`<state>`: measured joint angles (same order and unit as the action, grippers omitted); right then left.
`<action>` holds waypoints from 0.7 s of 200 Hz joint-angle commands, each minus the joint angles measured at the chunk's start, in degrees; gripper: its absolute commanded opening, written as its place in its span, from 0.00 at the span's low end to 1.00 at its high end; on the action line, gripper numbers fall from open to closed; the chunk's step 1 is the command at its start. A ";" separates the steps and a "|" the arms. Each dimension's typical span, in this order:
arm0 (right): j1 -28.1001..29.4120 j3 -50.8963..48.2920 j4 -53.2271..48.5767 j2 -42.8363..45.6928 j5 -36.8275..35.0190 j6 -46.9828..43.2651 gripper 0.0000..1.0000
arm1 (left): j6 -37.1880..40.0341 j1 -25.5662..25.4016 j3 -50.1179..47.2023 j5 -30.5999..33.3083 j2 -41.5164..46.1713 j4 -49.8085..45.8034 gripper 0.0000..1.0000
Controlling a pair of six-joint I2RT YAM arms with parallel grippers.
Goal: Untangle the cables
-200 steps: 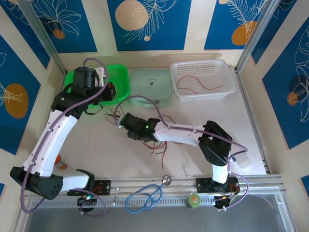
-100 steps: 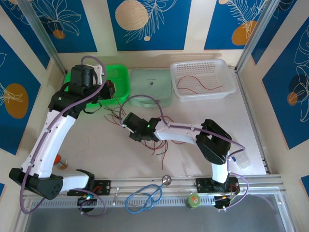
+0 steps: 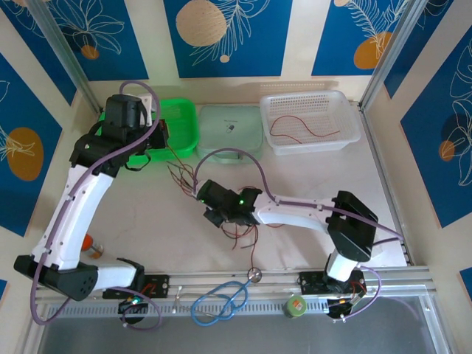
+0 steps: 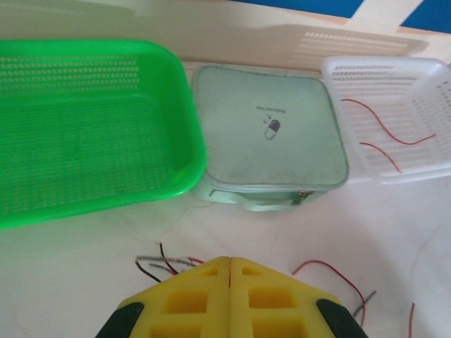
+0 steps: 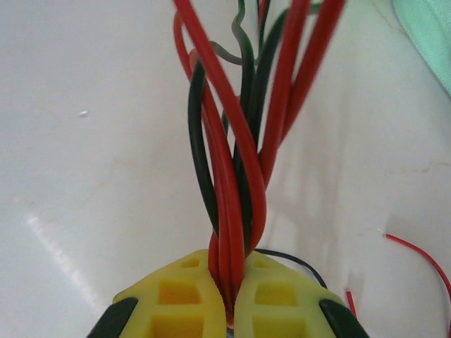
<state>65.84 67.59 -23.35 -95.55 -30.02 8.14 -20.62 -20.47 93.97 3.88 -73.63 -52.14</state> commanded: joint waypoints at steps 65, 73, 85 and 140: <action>2.00 -8.08 -5.32 1.51 1.86 21.33 0.25 | -0.50 0.05 -4.68 3.99 -1.21 5.05 0.00; 2.26 -7.96 -6.02 1.83 1.70 22.49 0.34 | -0.71 0.07 -5.09 3.71 -1.17 5.34 0.00; 2.29 -7.74 -7.32 2.65 2.20 23.89 0.39 | -0.83 0.07 -5.20 3.50 -1.26 5.66 0.00; -5.58 -9.04 -9.52 10.24 23.95 37.64 0.48 | -1.22 -0.02 -5.10 1.75 -0.87 5.83 0.00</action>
<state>64.64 59.72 -31.00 -90.26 -19.75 35.55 -20.97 -20.58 88.86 6.48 -75.81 -48.34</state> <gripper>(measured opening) 0.480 0.052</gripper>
